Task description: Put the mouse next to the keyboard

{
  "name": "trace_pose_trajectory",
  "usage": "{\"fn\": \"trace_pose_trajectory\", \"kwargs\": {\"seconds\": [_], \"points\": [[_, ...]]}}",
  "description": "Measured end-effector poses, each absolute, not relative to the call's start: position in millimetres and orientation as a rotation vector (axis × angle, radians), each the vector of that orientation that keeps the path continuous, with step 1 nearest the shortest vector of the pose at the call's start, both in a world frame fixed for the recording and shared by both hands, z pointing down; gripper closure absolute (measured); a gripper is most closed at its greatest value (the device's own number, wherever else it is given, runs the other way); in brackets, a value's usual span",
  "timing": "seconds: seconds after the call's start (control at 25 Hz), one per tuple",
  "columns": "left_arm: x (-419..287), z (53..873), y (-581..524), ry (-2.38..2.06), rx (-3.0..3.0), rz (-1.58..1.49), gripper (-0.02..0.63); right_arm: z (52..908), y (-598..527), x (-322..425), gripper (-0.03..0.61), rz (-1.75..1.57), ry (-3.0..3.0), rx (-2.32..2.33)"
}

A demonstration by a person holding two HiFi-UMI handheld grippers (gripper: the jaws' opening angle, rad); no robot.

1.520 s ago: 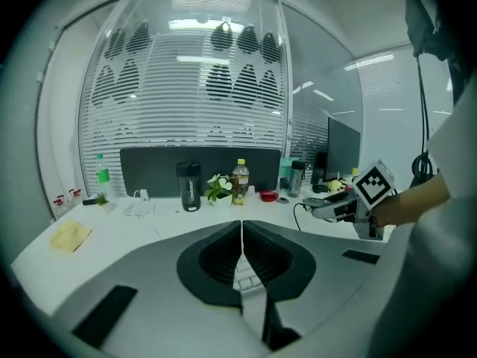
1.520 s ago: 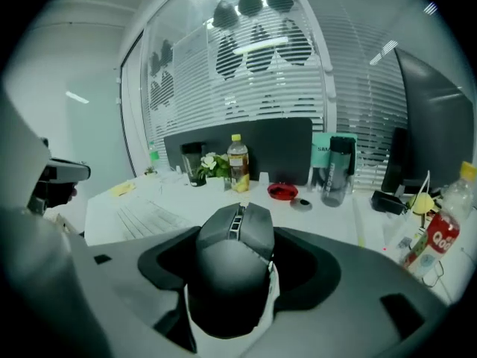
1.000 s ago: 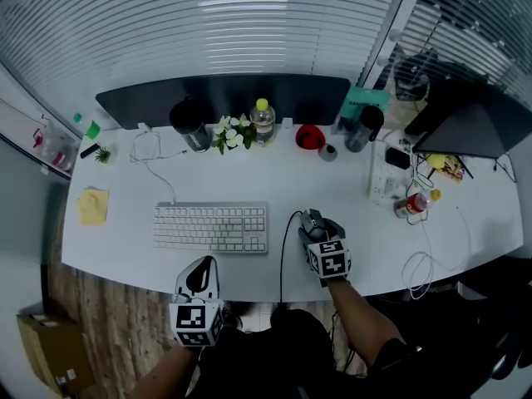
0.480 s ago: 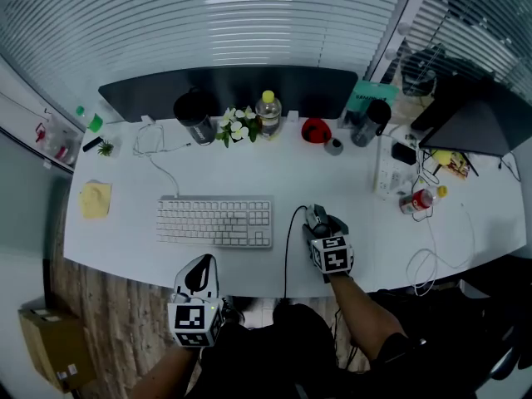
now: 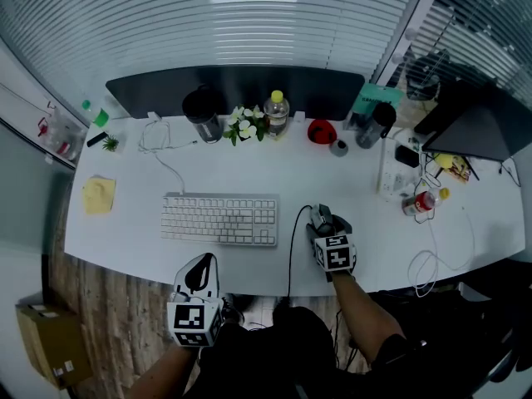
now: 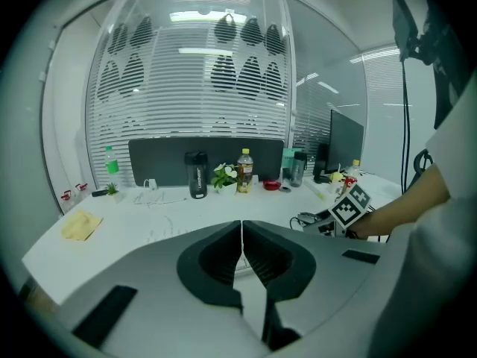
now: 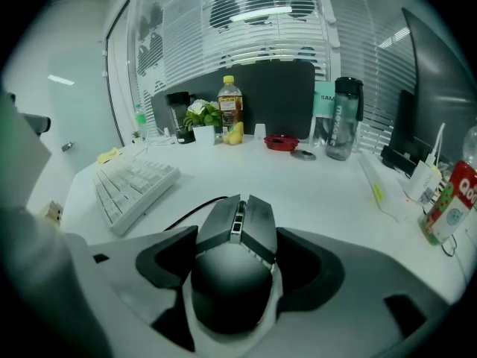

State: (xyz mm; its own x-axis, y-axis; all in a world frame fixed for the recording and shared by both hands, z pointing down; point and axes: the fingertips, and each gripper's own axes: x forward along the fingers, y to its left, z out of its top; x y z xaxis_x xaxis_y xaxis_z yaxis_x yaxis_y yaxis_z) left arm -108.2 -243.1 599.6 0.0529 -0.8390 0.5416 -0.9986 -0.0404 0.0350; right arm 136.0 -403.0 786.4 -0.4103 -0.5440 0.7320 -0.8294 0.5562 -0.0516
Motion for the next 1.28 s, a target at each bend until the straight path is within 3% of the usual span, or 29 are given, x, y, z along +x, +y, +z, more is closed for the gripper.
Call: {"fn": "trace_pose_trajectory", "kwargs": {"seconds": [0.2,0.76,1.2,1.28], "points": [[-117,589,-245,-1.851,1.973,0.508,0.583,761,-404,131,0.235,0.520,-2.150,1.094],[-126,517,-279,-1.821,2.186,0.342,0.583,568,-395,96,0.259,0.348,-2.407,1.187],[-116,436,-305,-1.807,2.397,0.259,0.584,426,-347,96,0.335,0.167,-2.603,1.255],[-114,424,-305,-1.806,2.423,0.244,0.584,406,-338,98,0.382,0.139,-2.626,1.289]]}}
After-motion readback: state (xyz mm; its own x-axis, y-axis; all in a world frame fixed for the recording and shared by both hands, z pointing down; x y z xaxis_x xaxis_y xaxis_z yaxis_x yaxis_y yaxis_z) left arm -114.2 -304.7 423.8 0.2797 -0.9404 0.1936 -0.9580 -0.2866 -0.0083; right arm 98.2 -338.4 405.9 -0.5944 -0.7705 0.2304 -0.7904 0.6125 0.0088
